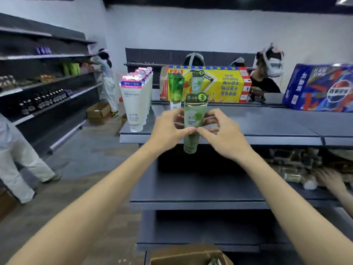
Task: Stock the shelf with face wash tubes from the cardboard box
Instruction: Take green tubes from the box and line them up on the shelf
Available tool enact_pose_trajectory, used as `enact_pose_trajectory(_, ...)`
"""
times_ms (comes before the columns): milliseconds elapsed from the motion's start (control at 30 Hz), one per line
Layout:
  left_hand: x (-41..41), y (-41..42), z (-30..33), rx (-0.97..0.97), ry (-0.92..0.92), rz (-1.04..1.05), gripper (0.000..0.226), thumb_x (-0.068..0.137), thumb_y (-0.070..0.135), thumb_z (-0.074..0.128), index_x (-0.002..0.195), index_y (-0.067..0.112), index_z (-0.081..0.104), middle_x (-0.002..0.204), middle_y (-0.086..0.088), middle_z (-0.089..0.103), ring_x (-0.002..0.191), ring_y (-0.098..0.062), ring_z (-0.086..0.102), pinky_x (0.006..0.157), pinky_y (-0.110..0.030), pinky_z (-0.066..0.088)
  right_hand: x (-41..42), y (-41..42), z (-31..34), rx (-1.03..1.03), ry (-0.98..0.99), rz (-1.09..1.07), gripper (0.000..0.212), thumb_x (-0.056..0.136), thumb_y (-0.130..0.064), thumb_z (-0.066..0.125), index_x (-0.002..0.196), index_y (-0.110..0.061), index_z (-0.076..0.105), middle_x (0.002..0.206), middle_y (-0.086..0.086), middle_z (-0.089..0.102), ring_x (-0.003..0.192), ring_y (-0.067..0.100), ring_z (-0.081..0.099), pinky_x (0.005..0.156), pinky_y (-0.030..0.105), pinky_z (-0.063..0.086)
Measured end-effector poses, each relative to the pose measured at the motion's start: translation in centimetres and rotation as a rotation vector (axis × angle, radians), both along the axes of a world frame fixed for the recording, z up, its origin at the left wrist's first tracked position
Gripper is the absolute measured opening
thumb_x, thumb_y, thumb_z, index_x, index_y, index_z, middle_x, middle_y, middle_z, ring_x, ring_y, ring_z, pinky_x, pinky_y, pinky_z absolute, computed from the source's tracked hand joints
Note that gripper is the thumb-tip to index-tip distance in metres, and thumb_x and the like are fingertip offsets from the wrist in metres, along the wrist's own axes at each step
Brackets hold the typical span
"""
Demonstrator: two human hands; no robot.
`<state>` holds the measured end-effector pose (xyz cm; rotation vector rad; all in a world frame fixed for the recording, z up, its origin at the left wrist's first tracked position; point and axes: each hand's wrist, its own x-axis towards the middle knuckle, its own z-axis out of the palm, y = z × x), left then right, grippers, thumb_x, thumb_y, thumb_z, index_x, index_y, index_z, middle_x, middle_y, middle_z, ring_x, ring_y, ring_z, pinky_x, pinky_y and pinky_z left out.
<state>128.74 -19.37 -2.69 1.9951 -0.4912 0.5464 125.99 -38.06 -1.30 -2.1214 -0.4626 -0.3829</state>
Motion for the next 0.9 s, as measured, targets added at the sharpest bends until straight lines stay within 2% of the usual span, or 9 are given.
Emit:
enact_pose_trajectory(67,1.0,-0.1,1.9,-0.008,-0.008,-0.010,0.047,0.067,0.038,0.082,0.110,0.024,0.069,0.098,0.007,0.075,0.090,-0.012,0.072,0.081,-0.043,0.060,0.3,-0.3,1.9,-0.002,-0.028,-0.029,0.030,0.089,-0.031,0.069,0.114,-0.027,0.054,0.106,-0.012,0.067,0.086,0.005,0.069,0.070,0.023,0.054)
enact_pose_trajectory(167,2.3,-0.6,3.1,-0.054,0.017,-0.022,0.041,0.068,0.031,0.084,0.107,0.027,0.069,0.098,0.008,0.075,0.091,-0.015,0.072,0.080,-0.047,0.060,0.8,-1.0,3.2,0.005,-0.039,-0.072,0.032,0.089,-0.031,0.069,0.117,-0.026,0.055,0.106,-0.011,0.067,0.081,0.002,0.068,0.067,0.019,0.052)
enact_pose_trajectory(333,4.6,-1.8,2.9,-0.064,0.057,-0.006,0.038,0.071,0.025,0.086,0.105,0.023,0.069,0.098,0.007,0.075,0.092,-0.012,0.070,0.080,-0.046,0.061,2.0,-2.3,3.2,0.000,-0.018,-0.100,0.030,0.089,-0.030,0.068,0.116,-0.025,0.055,0.106,-0.009,0.066,0.079,0.004,0.069,0.064,0.017,0.050)
enact_pose_trajectory(500,7.8,-4.0,1.9,-0.039,0.064,0.049,0.042,0.069,0.029,0.084,0.108,0.023,0.068,0.098,0.005,0.074,0.090,-0.014,0.071,0.079,-0.047,0.060,5.5,-4.6,2.2,0.007,0.009,-0.101,0.029,0.089,-0.029,0.069,0.115,-0.026,0.055,0.105,-0.010,0.066,0.082,0.004,0.069,0.066,0.015,0.048)
enact_pose_trajectory(733,12.5,-6.8,1.7,-0.021,0.024,0.097,0.036,0.078,0.021,0.080,0.111,0.019,0.065,0.107,0.004,0.073,0.099,-0.013,0.068,0.089,-0.046,0.056,12.3,-7.7,1.6,0.014,0.029,-0.049,0.031,0.089,-0.029,0.069,0.116,-0.026,0.055,0.105,-0.011,0.066,0.084,0.005,0.069,0.071,0.022,0.051)
enact_pose_trajectory(833,13.8,-7.3,1.6,-0.021,0.013,0.108,0.042,0.078,0.027,0.077,0.117,0.018,0.064,0.110,0.005,0.073,0.102,-0.013,0.068,0.090,-0.046,0.056,15.1,-8.5,1.7,0.029,0.022,-0.021,0.032,0.088,-0.029,0.069,0.117,-0.027,0.055,0.105,-0.012,0.067,0.084,0.005,0.069,0.073,0.025,0.054)
enact_pose_trajectory(900,14.2,-7.5,1.5,-0.050,0.016,0.105,0.041,0.080,0.021,0.078,0.118,0.015,0.064,0.110,0.003,0.073,0.101,-0.012,0.068,0.090,-0.044,0.057,16.5,-8.8,1.6,0.026,0.021,-0.003,0.032,0.088,-0.031,0.069,0.117,-0.027,0.055,0.105,-0.014,0.066,0.083,0.004,0.069,0.075,0.027,0.055)
